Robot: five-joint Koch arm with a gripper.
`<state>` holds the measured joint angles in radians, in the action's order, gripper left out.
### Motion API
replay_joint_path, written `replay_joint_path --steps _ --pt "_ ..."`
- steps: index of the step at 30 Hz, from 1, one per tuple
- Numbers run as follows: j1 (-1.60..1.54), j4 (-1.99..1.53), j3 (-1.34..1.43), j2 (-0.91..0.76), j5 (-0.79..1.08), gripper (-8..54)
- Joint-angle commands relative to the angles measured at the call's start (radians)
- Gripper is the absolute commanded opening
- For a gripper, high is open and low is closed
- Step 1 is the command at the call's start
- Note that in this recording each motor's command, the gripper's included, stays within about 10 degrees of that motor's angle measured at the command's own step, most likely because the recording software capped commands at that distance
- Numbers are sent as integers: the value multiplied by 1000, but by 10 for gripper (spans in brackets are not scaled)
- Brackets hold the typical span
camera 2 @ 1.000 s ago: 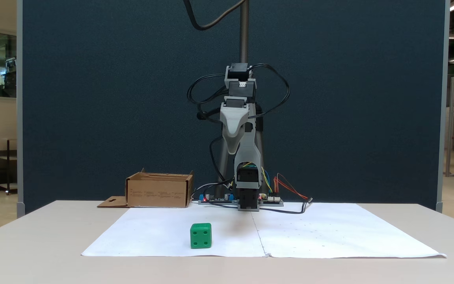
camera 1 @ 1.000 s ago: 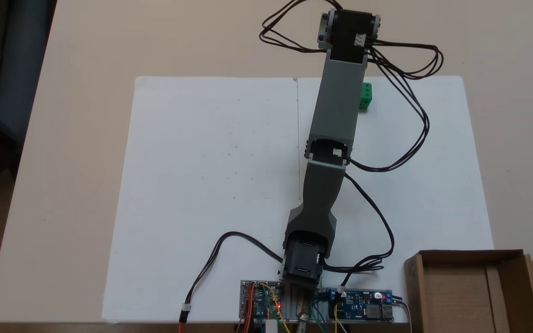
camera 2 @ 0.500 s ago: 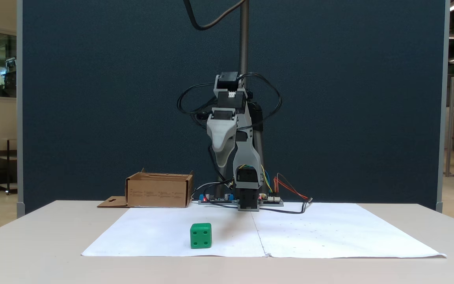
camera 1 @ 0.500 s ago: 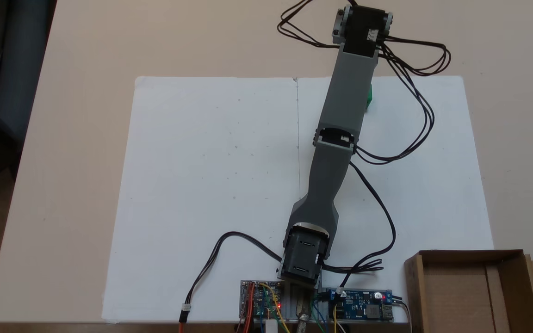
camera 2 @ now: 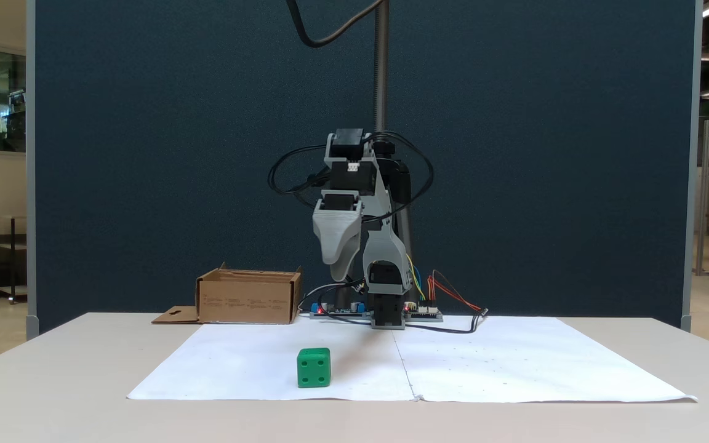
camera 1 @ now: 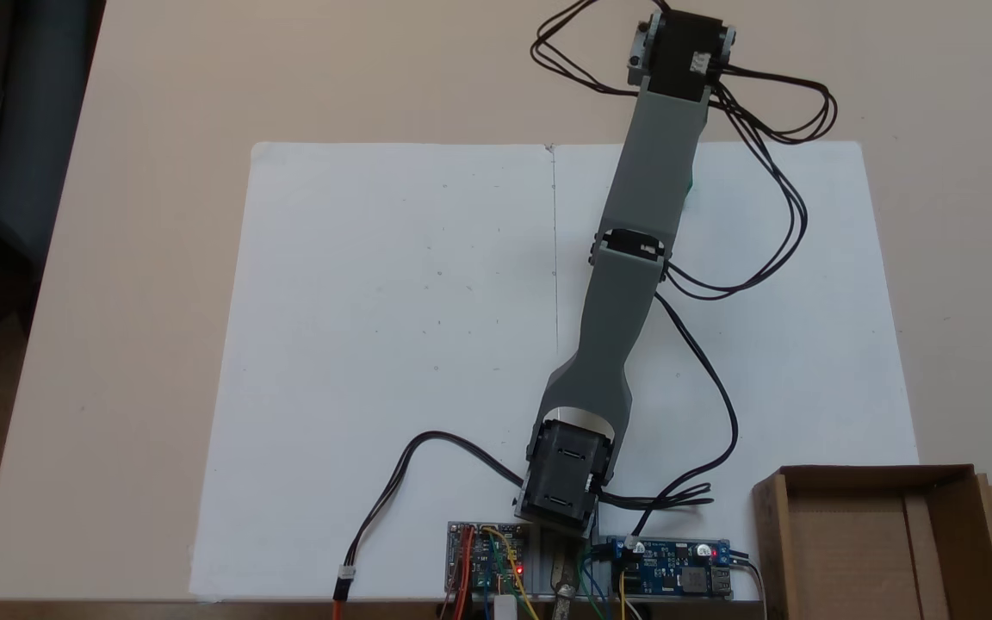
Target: Grasp a green dice and put it in the bin.
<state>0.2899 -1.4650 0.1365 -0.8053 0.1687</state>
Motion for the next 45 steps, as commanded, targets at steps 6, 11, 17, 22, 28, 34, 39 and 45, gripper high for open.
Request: replay_joint_path --steps 6,11,17,22,28,34,39,45 --pt "44 -175 -55 -5 -26 436" --pt "57 -175 -55 17 -21 445" --pt "80 -175 -55 38 130 449" --pt "97 -173 -55 54 198 450" --pt "101 -163 -55 63 209 450" --pt "98 -146 -55 91 201 454" --pt "92 -166 -55 94 199 477" --pt "84 -170 -55 106 202 480"
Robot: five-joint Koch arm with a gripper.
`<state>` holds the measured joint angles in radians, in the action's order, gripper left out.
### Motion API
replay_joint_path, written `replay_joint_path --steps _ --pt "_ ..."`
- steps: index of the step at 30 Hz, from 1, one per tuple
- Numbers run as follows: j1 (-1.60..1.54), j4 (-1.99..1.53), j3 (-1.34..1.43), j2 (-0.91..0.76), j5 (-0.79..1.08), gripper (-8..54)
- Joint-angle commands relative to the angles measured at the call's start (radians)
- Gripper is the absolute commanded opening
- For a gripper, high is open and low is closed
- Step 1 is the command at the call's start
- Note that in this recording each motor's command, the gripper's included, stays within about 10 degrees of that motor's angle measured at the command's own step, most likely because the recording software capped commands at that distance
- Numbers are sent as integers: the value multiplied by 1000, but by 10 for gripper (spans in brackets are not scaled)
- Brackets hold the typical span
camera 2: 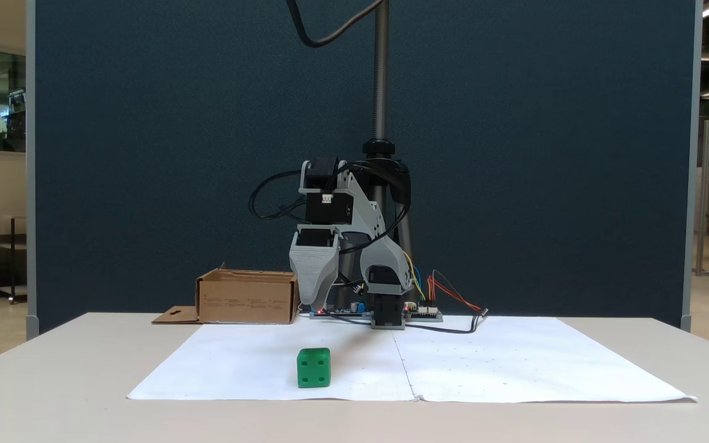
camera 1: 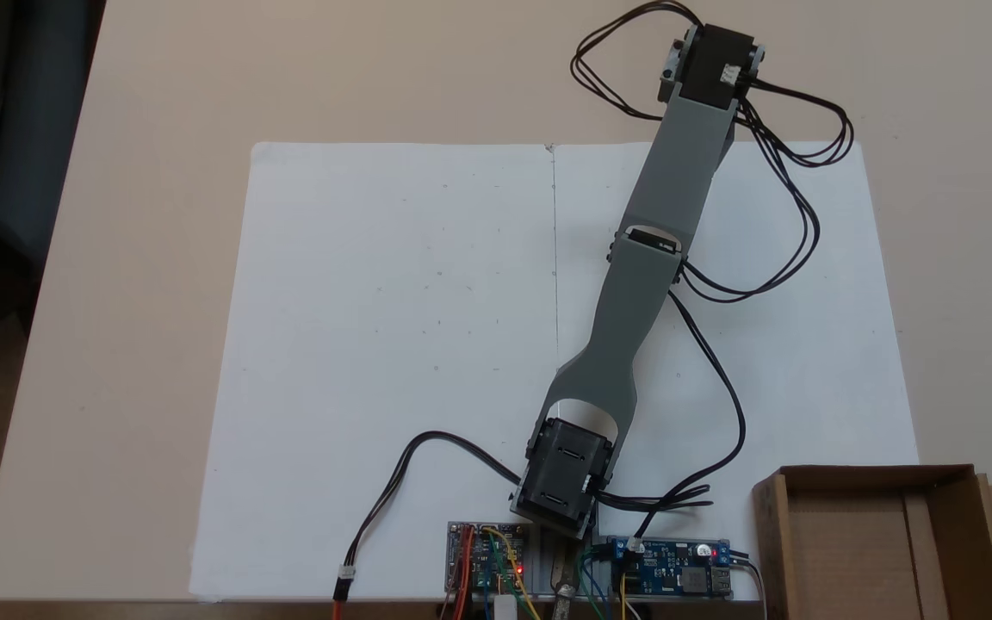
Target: Grasp a green dice and put it in the bin.
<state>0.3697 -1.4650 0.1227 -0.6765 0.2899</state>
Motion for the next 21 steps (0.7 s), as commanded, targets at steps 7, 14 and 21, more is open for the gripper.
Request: replay_joint_path --steps 7,14,21 --pt "2 -167 -41 -18 84 501" --pt "2 -158 -41 -12 101 501" --pt "-2 -175 -152 38 101 501"
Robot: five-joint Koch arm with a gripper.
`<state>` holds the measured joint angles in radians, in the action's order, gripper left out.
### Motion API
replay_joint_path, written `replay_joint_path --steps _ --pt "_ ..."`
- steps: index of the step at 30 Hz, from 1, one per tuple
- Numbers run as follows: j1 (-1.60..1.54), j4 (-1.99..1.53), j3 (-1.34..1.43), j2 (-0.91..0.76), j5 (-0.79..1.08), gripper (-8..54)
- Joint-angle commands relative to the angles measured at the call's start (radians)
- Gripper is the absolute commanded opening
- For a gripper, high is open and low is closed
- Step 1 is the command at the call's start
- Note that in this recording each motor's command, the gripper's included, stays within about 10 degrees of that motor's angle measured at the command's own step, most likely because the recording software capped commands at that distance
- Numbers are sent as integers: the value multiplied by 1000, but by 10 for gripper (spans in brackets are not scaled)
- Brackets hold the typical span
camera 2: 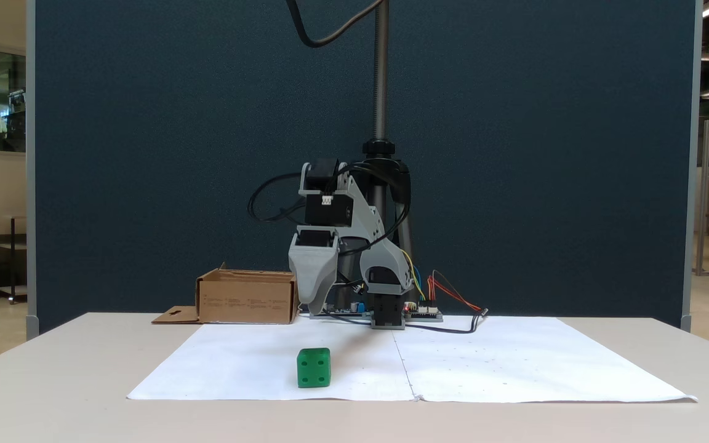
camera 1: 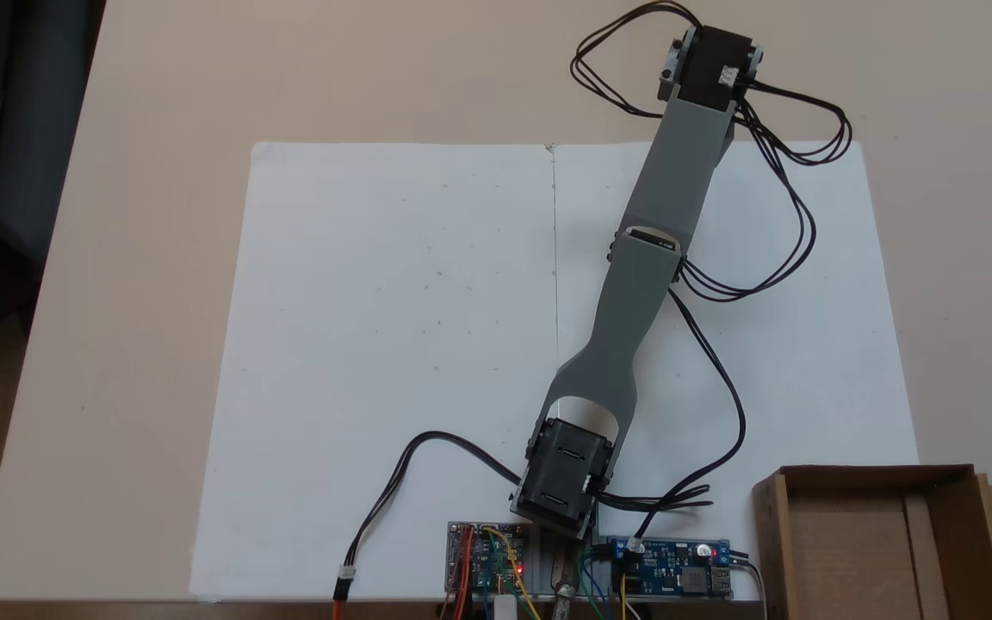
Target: Grasp a green dice and put it in the bin.
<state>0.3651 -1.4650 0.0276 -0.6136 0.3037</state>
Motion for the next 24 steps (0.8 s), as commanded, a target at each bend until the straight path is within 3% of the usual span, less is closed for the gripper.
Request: replay_joint_path --steps 1,24 --pt "3 -175 -57 -23 87 501" --pt "-5 -176 -58 6 97 499"
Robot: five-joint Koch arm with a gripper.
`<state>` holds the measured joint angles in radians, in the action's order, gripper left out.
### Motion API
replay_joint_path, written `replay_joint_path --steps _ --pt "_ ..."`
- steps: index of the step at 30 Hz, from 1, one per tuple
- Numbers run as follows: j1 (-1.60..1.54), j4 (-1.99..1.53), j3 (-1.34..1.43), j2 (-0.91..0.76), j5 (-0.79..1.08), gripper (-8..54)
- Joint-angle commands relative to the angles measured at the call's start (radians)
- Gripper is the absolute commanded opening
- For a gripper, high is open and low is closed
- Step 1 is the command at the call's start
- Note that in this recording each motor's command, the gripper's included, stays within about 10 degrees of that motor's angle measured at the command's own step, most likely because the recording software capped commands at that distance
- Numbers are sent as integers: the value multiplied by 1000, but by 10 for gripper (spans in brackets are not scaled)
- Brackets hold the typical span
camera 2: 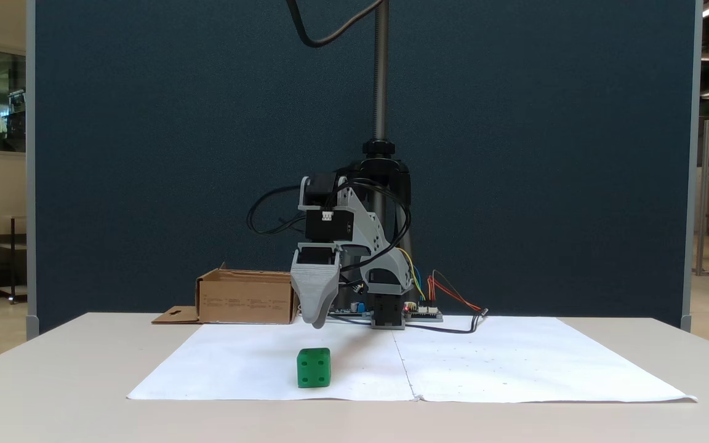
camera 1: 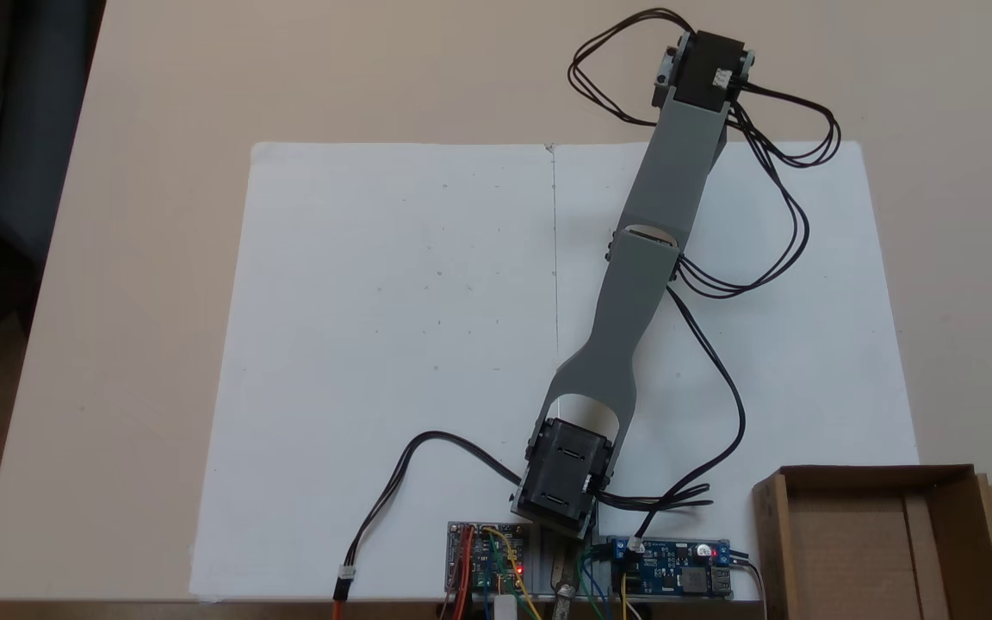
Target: Grasp a green dice and put it in the bin.
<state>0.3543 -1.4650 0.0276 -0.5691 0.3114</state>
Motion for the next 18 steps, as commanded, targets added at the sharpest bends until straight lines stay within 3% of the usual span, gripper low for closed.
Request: replay_joint_path --steps 1,18 --pt "5 -175 -58 -38 89 499" --pt "14 -175 -58 -29 86 482"
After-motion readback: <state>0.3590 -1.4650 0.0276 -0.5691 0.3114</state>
